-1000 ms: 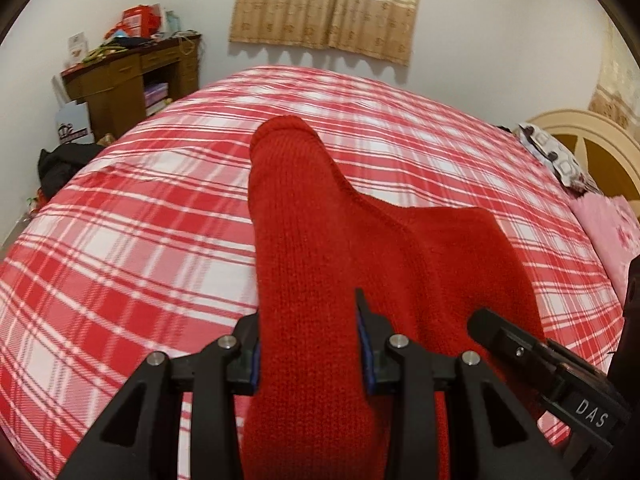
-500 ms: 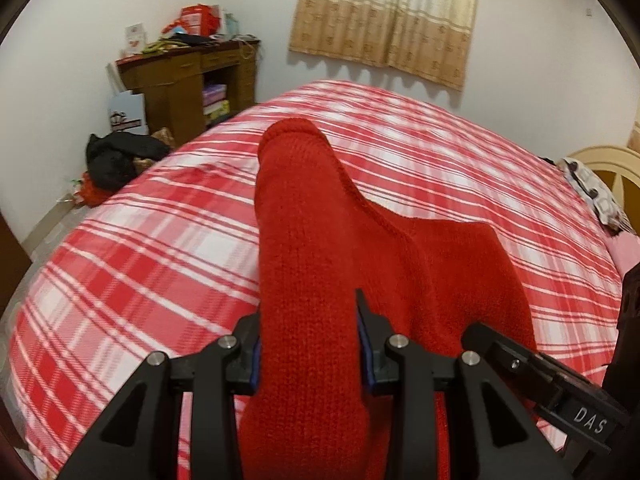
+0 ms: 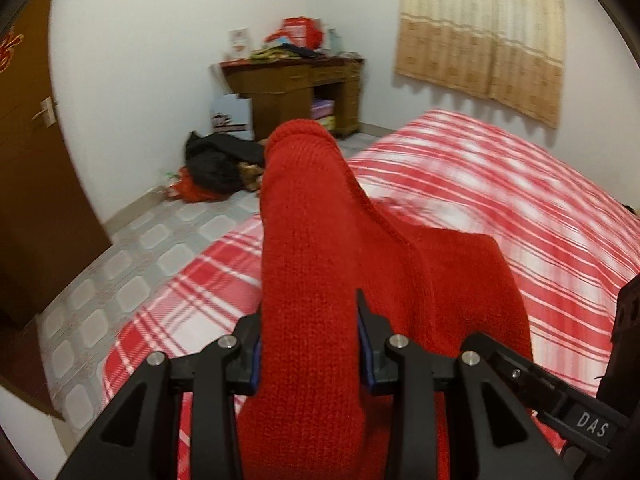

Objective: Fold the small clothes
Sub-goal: 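Lift the folded sweater with both tools and carry it across the bed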

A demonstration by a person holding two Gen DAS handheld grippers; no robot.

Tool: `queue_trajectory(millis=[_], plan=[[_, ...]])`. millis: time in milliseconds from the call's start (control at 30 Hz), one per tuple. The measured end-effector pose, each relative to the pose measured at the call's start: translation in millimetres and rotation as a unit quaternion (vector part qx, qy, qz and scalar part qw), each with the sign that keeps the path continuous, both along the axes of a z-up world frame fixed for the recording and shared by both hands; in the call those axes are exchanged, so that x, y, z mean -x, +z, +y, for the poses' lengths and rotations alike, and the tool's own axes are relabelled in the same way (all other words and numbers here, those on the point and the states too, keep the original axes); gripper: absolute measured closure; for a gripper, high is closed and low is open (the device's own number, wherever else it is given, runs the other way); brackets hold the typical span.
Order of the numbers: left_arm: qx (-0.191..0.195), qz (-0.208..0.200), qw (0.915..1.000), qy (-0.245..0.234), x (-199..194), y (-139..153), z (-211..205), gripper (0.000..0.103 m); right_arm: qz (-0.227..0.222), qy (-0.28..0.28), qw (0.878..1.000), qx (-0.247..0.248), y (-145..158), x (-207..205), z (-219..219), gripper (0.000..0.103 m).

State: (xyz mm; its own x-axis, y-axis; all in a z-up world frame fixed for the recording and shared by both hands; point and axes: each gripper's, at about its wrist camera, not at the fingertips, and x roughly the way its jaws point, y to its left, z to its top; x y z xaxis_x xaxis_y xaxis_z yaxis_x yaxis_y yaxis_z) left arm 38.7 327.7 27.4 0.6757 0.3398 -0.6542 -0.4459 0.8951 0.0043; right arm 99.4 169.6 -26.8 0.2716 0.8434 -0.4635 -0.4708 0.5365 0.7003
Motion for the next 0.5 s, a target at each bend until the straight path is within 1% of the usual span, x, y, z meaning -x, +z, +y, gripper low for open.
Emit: queue_trajectory(millis=[100,200,300,400,500], plan=[[0.016,0.013,0.9995,0.023,-11,-20,19,0.066,0.015,0.003,1.0,0.015,-19,-17,19,0.064],[0.02,0.03,0.9987,0.036,-18,-35,24,0.066,0.029,-0.003,0.999,0.025,-33,-28,28,0.064],[0.028,0.035,0.9982,0.039,-19,-40,28,0.066,0.023,0.002,0.999,0.035,-41,-30,32,0.064],[0.037,0.042,0.9975,0.043,-18,-45,33,0.066,0.017,0.006,0.999,0.041,-41,-37,34,0.064],[0.041,0.047,0.9969,0.048,-18,-50,37,0.064,0.009,0.009,0.999,0.047,-41,-40,35,0.063]])
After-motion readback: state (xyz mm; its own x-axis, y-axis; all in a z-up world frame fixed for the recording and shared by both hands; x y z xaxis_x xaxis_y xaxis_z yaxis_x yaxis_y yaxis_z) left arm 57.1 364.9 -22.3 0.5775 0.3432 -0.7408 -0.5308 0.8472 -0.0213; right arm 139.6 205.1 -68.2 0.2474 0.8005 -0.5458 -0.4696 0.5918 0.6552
